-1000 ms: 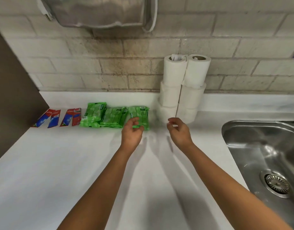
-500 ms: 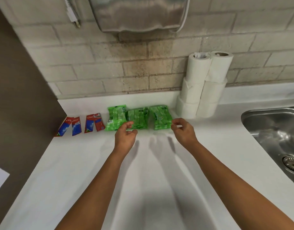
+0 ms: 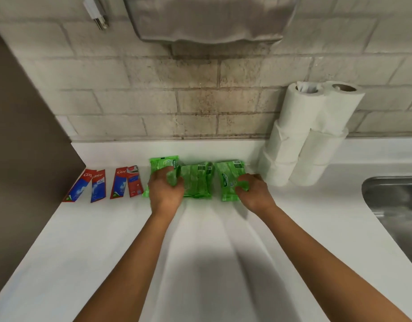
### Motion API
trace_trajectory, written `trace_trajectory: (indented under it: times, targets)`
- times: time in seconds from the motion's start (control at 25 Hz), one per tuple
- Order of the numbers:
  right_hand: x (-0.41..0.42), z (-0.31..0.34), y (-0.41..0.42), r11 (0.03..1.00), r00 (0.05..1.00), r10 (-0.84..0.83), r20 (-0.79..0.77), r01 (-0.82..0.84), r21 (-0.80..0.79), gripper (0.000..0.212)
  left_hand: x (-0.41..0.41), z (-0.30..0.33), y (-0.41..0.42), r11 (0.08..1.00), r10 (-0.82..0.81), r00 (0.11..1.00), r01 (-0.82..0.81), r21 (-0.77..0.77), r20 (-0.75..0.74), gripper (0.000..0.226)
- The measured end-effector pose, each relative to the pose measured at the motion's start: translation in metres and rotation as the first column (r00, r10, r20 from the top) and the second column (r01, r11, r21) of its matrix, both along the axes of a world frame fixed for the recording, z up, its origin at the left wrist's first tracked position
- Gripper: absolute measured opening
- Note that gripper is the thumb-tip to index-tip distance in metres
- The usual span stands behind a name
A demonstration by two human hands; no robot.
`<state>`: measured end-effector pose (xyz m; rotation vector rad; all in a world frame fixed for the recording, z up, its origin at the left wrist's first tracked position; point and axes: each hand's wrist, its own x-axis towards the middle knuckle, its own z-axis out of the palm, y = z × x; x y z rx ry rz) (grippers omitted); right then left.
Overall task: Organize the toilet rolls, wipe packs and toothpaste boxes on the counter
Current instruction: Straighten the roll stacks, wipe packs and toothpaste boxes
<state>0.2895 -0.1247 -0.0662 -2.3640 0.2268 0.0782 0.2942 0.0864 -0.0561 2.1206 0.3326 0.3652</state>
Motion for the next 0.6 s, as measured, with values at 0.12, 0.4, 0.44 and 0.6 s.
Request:
trace_trajectory:
  times: [0.12, 0.4, 0.44, 0.6]
  targets:
    - [0.022, -0.004, 0.008, 0.997, 0.995, -0.028, -0.096, 0.021, -0.076, 0.051, 0.029, -0.005, 0.028, 0.985, 0.163, 0.982, -0.156, 0.075, -0.093, 0.055]
    - [0.058, -0.018, 0.032, 0.953, 0.973, -0.015, -0.23, -0.056, -0.296, 0.076, 0.077, -0.028, 0.055, 0.999, -0.036, 0.907, 0.02, -0.041, -0.419, 0.094]
    - [0.06, -0.02, 0.032, 0.958, 0.974, -0.046, -0.224, -0.021, -0.287, 0.074, 0.077, -0.031, 0.055, 0.998, -0.062, 0.902, 0.057, -0.025, -0.428, 0.096]
    - [0.064, -0.025, 0.039, 0.944, 0.972, -0.125, -0.199, 0.055, -0.325, 0.072, 0.08, -0.035, 0.055, 0.995, -0.102, 0.905, 0.098, -0.031, -0.414, 0.098]
